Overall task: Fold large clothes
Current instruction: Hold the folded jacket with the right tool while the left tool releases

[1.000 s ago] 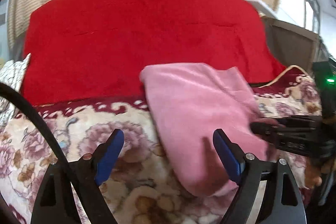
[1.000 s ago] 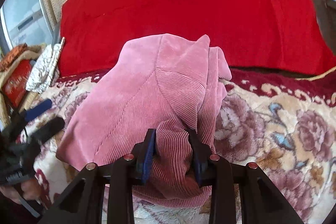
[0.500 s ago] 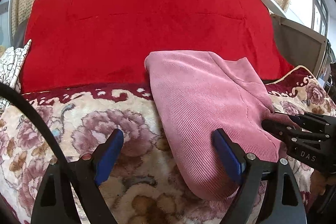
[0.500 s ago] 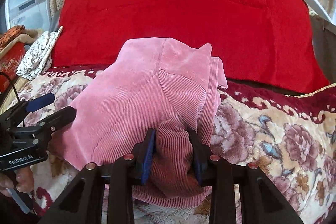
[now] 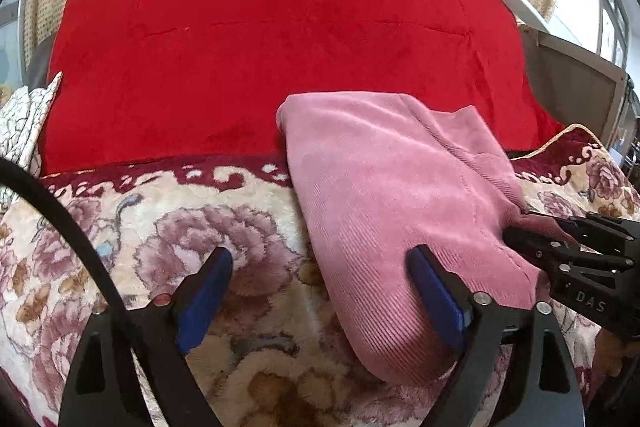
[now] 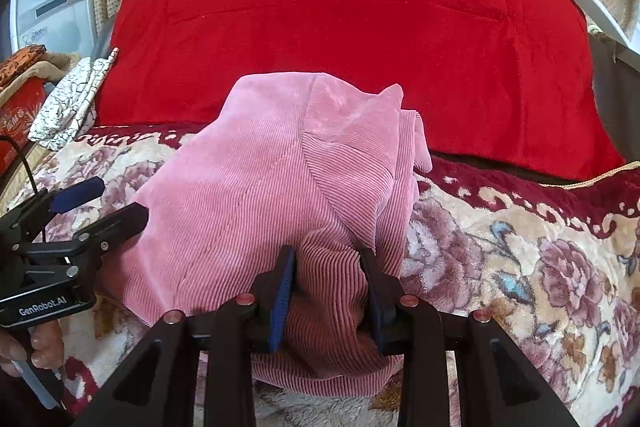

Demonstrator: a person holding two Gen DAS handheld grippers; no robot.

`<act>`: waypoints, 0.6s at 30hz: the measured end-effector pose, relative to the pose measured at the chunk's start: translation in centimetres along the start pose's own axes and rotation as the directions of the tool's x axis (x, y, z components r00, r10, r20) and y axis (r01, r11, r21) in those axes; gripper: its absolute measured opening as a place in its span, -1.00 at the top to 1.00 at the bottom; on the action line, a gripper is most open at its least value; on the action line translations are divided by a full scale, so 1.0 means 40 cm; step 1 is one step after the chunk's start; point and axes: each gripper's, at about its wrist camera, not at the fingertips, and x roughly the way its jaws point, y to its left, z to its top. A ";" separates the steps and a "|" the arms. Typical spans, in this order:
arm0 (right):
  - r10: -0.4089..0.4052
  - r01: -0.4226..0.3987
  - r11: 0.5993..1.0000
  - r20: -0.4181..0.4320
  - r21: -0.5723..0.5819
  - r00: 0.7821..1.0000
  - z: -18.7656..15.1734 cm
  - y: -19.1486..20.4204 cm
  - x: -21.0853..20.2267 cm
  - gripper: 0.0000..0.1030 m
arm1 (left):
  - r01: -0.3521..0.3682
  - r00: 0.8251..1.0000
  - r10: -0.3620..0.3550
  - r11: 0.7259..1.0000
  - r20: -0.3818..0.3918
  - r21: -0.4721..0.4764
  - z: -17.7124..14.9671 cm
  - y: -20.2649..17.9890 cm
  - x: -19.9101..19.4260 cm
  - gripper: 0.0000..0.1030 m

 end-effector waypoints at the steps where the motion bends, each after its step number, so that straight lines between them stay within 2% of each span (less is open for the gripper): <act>1: -0.004 0.004 1.000 0.002 -0.003 1.000 0.000 0.001 0.000 0.31 | -0.002 1.000 0.002 1.000 -0.006 -0.002 -0.001 0.001 0.003 -0.82; 7: -0.020 0.021 1.000 0.007 -0.017 1.000 0.000 0.007 0.002 0.30 | 0.025 0.998 -0.031 0.995 -0.054 -0.095 -0.010 0.026 0.025 -0.92; 11: -0.026 0.027 0.999 0.010 -0.022 1.000 -0.001 0.008 0.002 0.31 | 0.021 0.998 -0.028 0.991 -0.053 -0.136 -0.018 0.034 0.027 -1.00; 18: -0.016 0.016 1.000 0.013 -0.016 1.000 0.000 0.002 0.002 0.31 | 0.033 0.997 -0.043 0.989 -0.069 -0.142 0.009 0.034 0.011 -0.99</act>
